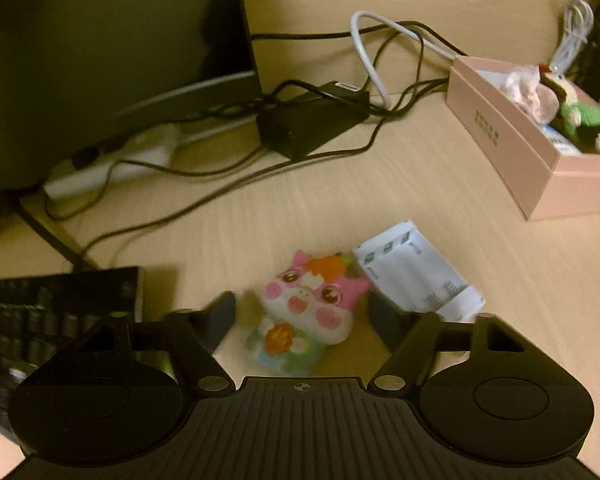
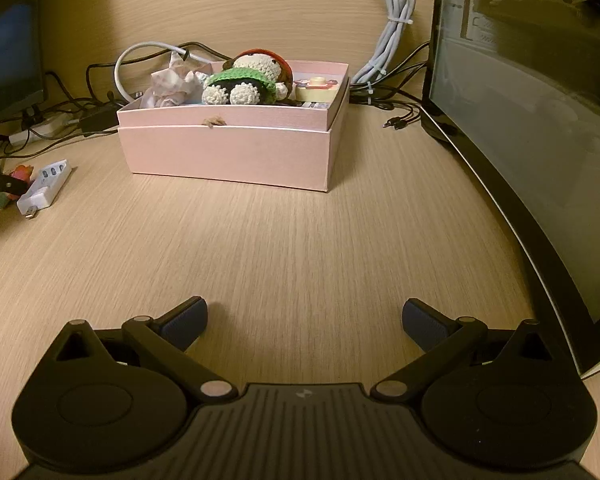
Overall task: Organize objects
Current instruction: 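Grasp the pink cow squishy with the left tool, then lift the cow with the left tool while the right grasps the white battery charger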
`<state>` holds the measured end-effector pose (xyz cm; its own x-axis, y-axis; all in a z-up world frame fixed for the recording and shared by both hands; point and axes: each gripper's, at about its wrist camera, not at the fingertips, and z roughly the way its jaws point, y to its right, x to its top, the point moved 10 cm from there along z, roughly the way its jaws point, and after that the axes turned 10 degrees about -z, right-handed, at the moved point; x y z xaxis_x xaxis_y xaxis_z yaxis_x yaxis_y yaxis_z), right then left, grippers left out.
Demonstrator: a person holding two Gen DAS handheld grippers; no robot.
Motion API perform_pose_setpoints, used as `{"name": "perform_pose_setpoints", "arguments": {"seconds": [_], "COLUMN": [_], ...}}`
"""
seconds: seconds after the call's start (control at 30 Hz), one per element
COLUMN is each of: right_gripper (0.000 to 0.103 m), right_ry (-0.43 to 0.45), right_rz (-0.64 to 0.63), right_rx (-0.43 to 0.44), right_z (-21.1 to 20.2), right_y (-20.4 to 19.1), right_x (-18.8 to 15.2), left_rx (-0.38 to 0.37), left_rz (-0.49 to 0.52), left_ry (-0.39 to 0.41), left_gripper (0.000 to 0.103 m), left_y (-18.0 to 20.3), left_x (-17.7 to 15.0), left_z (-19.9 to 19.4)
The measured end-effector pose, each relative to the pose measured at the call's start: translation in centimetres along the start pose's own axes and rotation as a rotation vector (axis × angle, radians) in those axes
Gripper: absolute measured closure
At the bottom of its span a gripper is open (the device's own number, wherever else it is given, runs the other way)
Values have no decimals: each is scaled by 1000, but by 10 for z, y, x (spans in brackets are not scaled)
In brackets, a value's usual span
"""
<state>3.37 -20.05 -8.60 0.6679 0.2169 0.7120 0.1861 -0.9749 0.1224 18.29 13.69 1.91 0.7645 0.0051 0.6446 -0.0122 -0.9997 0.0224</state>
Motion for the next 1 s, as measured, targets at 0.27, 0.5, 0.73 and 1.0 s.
{"name": "perform_pose_setpoints", "arguments": {"seconds": [0.27,0.5,0.73,1.0], "right_gripper": [0,0,0,13], "right_ry": [-55,-19,-71,-62], "right_rz": [-74,-259,-307,-392], "right_rx": [134,346,484,416], "right_z": [6,21,60,94], "right_y": [-37,-148,-259,-321], "right_x": [40,100,135,153], "left_rx": [-97,-128,-30,100], "left_rz": [-303,-548,-653,-793], "left_ry": [1,-3,54,74], "left_gripper": [52,52,52,52], "left_y": [-7,2,-34,-79], "left_x": [-29,-87,-123,-165], "left_z": [-49,-123,-184,-225]}}
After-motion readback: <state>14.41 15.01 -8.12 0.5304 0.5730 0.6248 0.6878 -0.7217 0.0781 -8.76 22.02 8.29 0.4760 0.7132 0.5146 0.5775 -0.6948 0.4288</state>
